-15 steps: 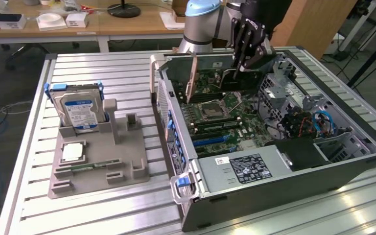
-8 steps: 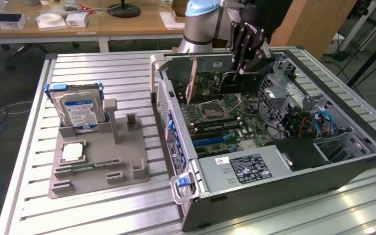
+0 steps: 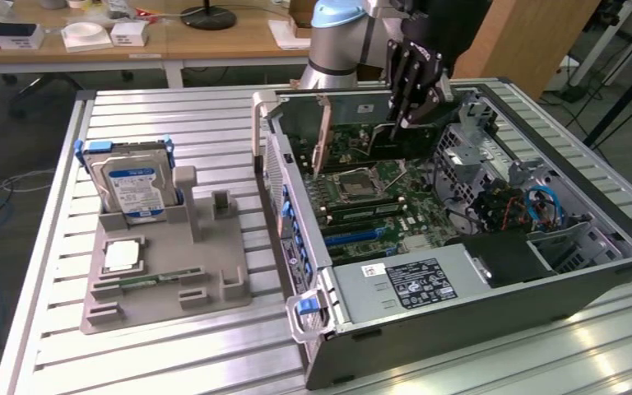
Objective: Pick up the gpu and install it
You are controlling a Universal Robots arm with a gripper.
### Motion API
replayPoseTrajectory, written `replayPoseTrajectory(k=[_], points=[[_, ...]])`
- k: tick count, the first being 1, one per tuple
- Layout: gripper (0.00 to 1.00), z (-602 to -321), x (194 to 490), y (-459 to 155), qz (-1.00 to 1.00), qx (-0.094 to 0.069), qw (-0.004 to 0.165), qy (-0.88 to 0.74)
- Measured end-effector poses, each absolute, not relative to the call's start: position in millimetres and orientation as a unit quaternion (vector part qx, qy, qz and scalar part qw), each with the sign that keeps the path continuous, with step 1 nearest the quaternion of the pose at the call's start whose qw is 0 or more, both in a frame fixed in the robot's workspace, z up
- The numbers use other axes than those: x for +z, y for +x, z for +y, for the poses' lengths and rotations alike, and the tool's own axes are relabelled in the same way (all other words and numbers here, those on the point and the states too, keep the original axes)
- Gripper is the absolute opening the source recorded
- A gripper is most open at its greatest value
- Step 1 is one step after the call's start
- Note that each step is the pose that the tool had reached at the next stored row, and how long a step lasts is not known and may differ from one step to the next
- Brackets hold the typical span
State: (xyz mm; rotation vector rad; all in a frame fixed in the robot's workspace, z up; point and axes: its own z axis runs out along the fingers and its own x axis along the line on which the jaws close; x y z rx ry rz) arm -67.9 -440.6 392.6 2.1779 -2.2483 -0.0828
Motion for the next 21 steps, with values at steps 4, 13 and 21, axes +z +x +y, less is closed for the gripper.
replayPoseTrajectory(k=[4,13,21], points=[[0.26,-441.8,385.5,-67.9,-0.721,-0.026,0.005,0.693],[0.26,-443.8,369.1,-68.3,-0.739,-0.026,0.004,0.673],[0.26,-443.8,354.6,-68.3,-0.754,-0.026,0.004,0.656]])
